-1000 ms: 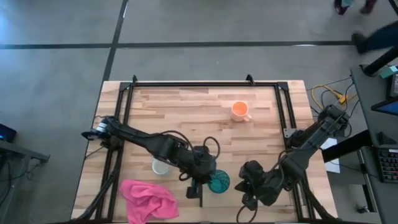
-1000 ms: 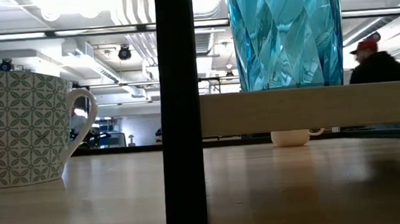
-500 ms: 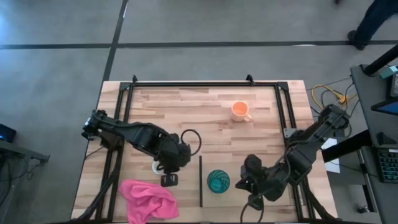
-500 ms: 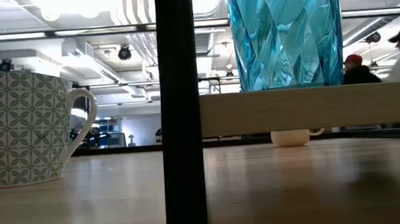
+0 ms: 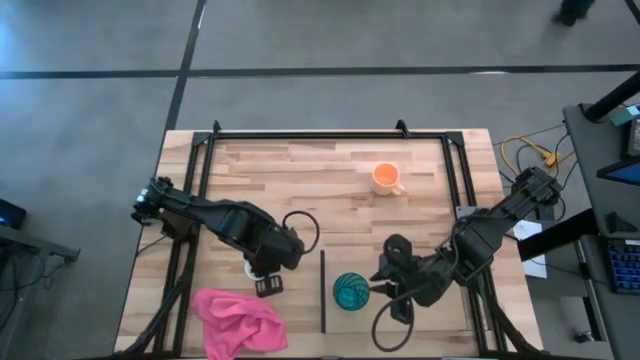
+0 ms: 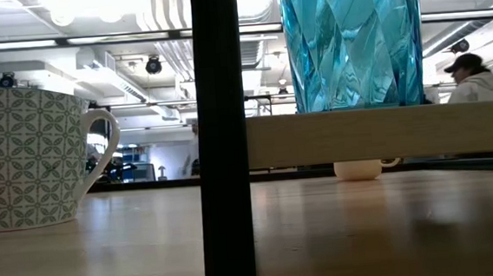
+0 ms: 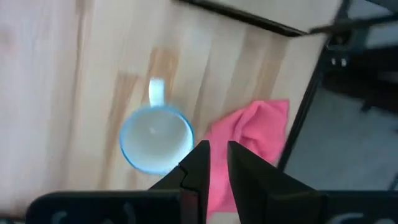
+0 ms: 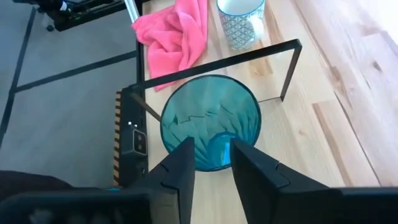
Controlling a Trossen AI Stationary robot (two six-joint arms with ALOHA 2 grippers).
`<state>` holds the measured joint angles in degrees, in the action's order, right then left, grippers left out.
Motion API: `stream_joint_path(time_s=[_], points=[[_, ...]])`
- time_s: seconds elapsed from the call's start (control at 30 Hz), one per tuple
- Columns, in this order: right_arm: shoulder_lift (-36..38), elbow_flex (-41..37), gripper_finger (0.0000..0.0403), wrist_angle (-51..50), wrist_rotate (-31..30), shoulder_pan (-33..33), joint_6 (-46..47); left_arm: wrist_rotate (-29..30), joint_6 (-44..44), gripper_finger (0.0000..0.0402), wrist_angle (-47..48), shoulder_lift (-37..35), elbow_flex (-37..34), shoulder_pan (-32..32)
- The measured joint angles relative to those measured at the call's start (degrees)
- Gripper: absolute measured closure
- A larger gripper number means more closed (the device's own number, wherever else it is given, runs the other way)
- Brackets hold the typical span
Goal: Stack small to large cups/mugs on shelf
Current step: Put the green patterned mug on the shelf
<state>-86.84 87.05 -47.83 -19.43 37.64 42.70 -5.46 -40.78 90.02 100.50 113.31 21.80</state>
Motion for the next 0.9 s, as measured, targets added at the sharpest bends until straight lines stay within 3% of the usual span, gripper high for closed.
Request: stream_joint_path(time_s=[0.07,0.23,0.57,0.9], points=[[0.09,0.23,0.0306,0.03,-0.02,-0.19,0.32,-1.07,-1.77,0.0361,0.07,-0.26,-1.28,-0.04],[0.12,0.56,0.031,0.03,-0.06,-0.19,0.21,-0.76,6.63,0.0361,0.0,-0.26,-5.99,0.41],[0.12,0.58,0.0314,0.02,1.84,-0.17,0.35,7.81,16.89,0.0361,0.02,-0.19,-18.05,0.15],[0.12,0.58,0.0318,0.04,1.86,-0.17,0.79,9.04,22.53,0.0361,-5.15,-0.19,-22.53,-1.29]])
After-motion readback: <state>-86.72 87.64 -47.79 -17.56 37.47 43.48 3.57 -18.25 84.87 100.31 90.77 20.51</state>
